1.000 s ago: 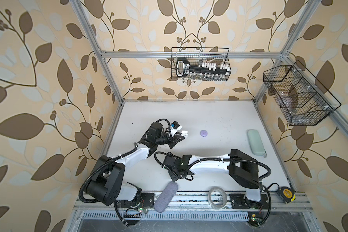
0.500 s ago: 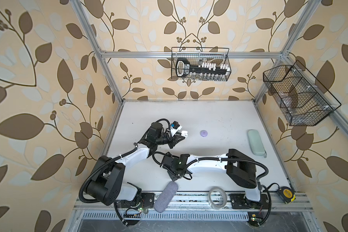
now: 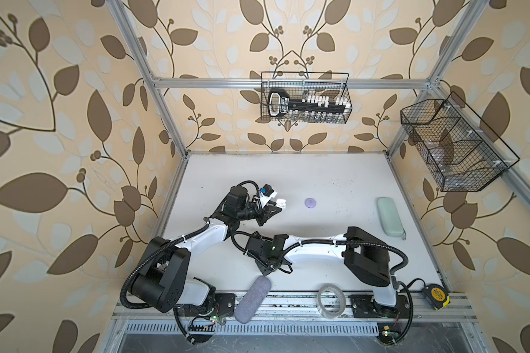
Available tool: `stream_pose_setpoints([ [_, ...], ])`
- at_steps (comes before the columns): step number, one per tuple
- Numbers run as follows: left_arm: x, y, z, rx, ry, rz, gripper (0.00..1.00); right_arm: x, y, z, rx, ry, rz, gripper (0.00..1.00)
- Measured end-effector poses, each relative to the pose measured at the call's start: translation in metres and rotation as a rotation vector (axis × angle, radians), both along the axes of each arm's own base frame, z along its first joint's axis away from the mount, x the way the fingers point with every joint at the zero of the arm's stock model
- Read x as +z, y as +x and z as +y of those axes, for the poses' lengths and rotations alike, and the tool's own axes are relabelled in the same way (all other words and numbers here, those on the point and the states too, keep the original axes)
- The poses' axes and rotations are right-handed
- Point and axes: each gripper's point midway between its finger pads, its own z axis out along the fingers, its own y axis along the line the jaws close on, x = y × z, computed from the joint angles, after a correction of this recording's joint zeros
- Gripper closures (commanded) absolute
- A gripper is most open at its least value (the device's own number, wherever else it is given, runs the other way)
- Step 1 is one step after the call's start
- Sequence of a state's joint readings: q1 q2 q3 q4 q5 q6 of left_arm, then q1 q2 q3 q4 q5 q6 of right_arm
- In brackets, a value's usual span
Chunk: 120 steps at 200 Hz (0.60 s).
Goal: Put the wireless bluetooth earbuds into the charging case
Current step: 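Close the right gripper on the second white earbud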
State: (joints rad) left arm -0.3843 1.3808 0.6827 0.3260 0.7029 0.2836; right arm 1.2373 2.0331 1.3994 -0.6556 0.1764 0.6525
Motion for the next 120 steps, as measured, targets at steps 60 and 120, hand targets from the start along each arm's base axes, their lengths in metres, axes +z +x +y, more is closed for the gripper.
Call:
stream_pose_setpoints([
  [60, 0.0000, -0.0001, -0.0001, -0.001, 0.000, 0.000, 0.94, 0.0002, -0.0006, 0.0012, 0.004, -0.003, -0.009, 0.80],
  [120, 0.0001, -0.0002, -0.0001, 0.001, -0.002, 0.004, 0.94, 0.0015, 0.0037, -0.0063, -0.016, -0.016, -0.041, 0.81],
])
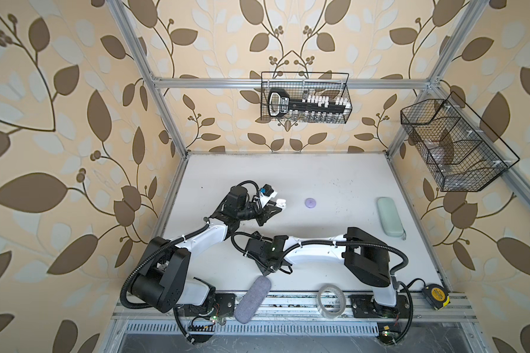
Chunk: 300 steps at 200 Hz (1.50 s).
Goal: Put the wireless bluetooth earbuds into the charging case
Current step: 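Close the right gripper on the second white earbud, then lift the earbud with the right gripper toward the case in the left gripper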
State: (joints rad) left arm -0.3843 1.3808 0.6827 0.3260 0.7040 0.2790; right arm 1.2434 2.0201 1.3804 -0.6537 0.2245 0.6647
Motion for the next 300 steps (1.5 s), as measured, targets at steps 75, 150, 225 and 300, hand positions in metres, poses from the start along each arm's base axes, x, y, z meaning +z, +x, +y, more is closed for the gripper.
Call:
stream_pose_setpoints([
  [75, 0.000, -0.001, 0.000, 0.000, -0.005, 0.010, 0.94, 0.025, 0.017, -0.035, -0.099, 0.042, -0.068, 0.82],
  [150, 0.002, -0.006, -0.003, -0.027, -0.025, 0.031, 0.93, 0.059, 0.047, -0.092, -0.277, 0.150, -0.167, 0.82],
  [225, 0.002, -0.011, -0.006, -0.057, -0.038, 0.046, 0.93, 0.143, 0.088, -0.112, -0.412, 0.415, -0.349, 0.82],
  [300, 0.006, -0.016, -0.009, -0.090, -0.051, 0.057, 0.94, 0.175, 0.104, -0.114, -0.434, 0.522, -0.415, 0.82],
])
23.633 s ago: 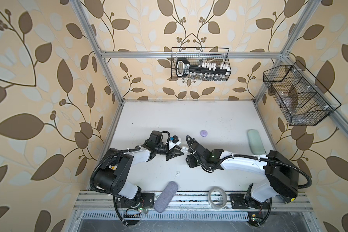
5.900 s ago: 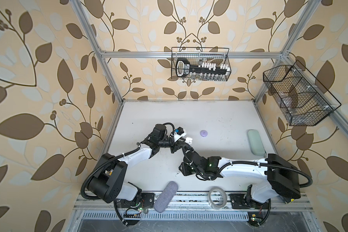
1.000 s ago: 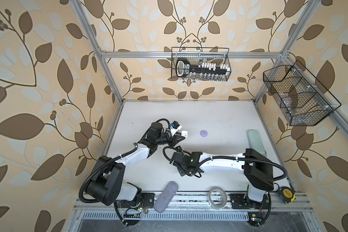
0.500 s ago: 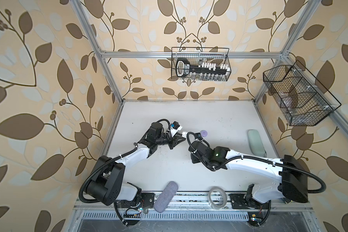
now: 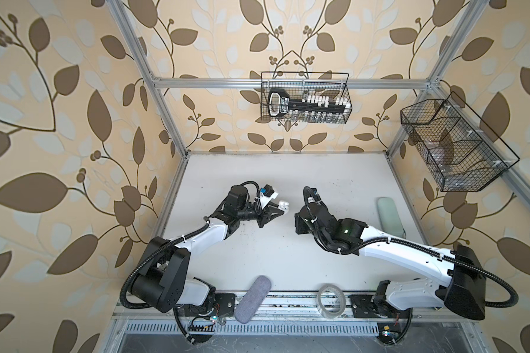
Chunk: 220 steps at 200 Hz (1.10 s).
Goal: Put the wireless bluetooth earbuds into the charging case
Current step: 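Lift the earbud with the right gripper toward the case in the left gripper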
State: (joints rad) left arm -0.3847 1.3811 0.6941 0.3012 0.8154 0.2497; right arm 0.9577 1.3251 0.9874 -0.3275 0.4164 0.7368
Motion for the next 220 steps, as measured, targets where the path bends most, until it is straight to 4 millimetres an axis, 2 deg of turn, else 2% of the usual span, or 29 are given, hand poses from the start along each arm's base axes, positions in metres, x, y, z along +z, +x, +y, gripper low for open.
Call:
stream_pose_setpoints([
  [59, 0.000, -0.004, -0.002, -0.020, -0.007, 0.006, 0.93, 0.012, 0.006, 0.002, 0.012, 0.048, -0.022, 0.81],
  [127, 0.001, -0.017, -0.014, -0.104, -0.017, 0.045, 0.93, 0.028, 0.012, 0.016, 0.071, 0.123, -0.061, 0.81],
  [220, 0.001, -0.029, -0.019, -0.165, -0.033, 0.080, 0.93, 0.036, 0.015, 0.024, 0.101, 0.172, -0.088, 0.81],
])
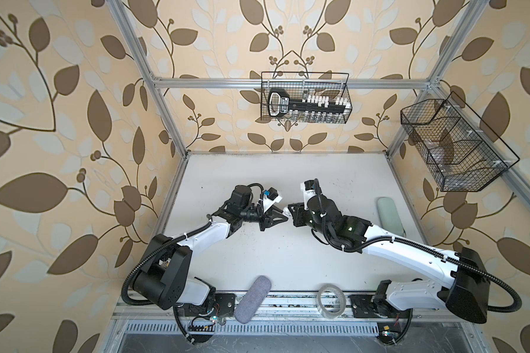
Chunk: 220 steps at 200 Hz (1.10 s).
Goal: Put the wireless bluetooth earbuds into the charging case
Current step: 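Lift the earbud with the right gripper toward the case in the left gripper, then lower the held earbud into the empty slot of the white case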
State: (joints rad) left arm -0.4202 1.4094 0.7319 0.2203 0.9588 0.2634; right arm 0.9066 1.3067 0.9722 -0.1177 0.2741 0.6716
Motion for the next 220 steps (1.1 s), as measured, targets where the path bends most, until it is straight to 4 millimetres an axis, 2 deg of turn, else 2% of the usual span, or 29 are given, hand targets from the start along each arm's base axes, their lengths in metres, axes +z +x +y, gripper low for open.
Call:
stream_pose_setpoints([
  [37, 0.001, 0.000, -0.001, -0.010, -0.003, 0.010, 0.92, 0.001, 0.003, 0.002, 0.002, 0.017, -0.007, 0.81],
  [93, 0.002, -0.003, -0.002, -0.025, -0.011, 0.016, 0.93, -0.015, 0.002, 0.004, 0.009, 0.006, 0.019, 0.81],
  [220, 0.002, -0.004, -0.002, -0.029, -0.013, 0.017, 0.92, -0.017, 0.003, 0.009, 0.020, 0.032, 0.026, 0.81],
])
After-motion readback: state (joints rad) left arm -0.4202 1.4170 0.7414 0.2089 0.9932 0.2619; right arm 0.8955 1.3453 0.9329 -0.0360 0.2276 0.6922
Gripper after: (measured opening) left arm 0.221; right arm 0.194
